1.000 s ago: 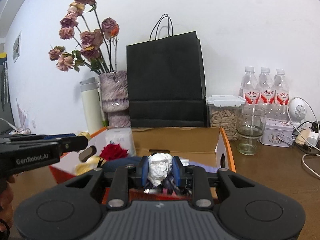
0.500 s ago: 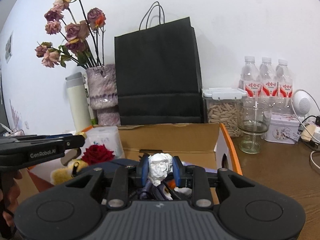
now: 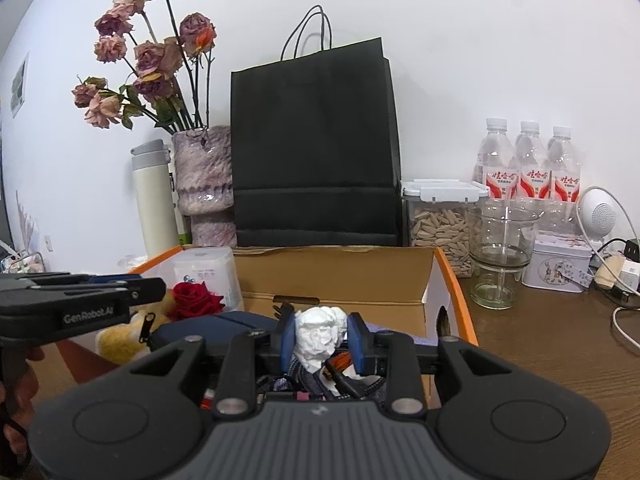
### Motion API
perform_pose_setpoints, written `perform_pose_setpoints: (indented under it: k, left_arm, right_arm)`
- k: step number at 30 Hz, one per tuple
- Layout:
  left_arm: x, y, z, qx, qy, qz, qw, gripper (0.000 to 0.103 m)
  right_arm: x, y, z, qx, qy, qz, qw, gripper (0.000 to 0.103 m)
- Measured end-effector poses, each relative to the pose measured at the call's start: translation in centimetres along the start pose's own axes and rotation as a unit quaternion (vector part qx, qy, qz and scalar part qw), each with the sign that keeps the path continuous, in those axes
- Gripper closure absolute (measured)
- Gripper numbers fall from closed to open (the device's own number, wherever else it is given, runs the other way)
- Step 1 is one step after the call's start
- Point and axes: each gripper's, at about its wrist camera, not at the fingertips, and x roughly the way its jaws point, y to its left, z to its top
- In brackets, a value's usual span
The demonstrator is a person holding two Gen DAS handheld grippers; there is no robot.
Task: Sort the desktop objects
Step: 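Carry the paper and wooden block into the box and open both tools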
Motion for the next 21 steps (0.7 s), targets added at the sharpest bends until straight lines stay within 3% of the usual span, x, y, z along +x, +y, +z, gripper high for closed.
perform_pose_setpoints:
  k: [1, 2, 3, 4, 5, 6, 9, 21]
  left_arm:
    - [-0.1, 0.0, 0.0, -0.002, -0.004, 0.001, 1.0, 0.06]
    - [-0.3, 0.1, 0.0, -0.004, -0.008, 0.003, 1.0, 0.048]
    - [-0.5, 0.1, 0.0, -0.005, -0.012, 0.006, 0.9999, 0.031]
    - [-0.6, 0.1, 0.1, -0.006, -0.018, 0.009, 0.9998, 0.022]
    - [-0.9, 0.0, 0.0, -0.008, -0.027, 0.013, 0.9995, 0.005]
    - [-1.1, 0.0, 0.0, -0.008, -0.036, 0.015, 0.9992, 0.0]
    - [-1.4, -0.3, 0.0, -0.003, -0.049, 0.012, 0.9987, 0.0]
    - [-1.2, -0.7, -0.5, 0.003, -0.037, 0.019, 0.9992, 0.0]
  right_arm:
    - [0.0, 0.0, 0.0, 0.001, -0.001, 0.0, 1.0, 0.056]
    - [-0.1, 0.0, 0.0, 0.001, -0.003, -0.001, 1.0, 0.048]
    - [-0.2, 0.0, 0.0, 0.001, -0.006, -0.004, 1.0, 0.034]
    - [-0.3, 0.0, 0.0, 0.0, -0.009, -0.006, 1.0, 0.028]
    - [-0.4, 0.1, 0.0, 0.0, -0.013, -0.008, 1.0, 0.019]
    - [-0.5, 0.1, 0.1, -0.001, -0.015, -0.01, 1.0, 0.015]
    - [-0.5, 0.1, 0.1, -0.003, -0.015, -0.014, 1.0, 0.0]
    - [-0.4, 0.1, -0.1, -0.001, -0.013, -0.019, 1.0, 0.0]
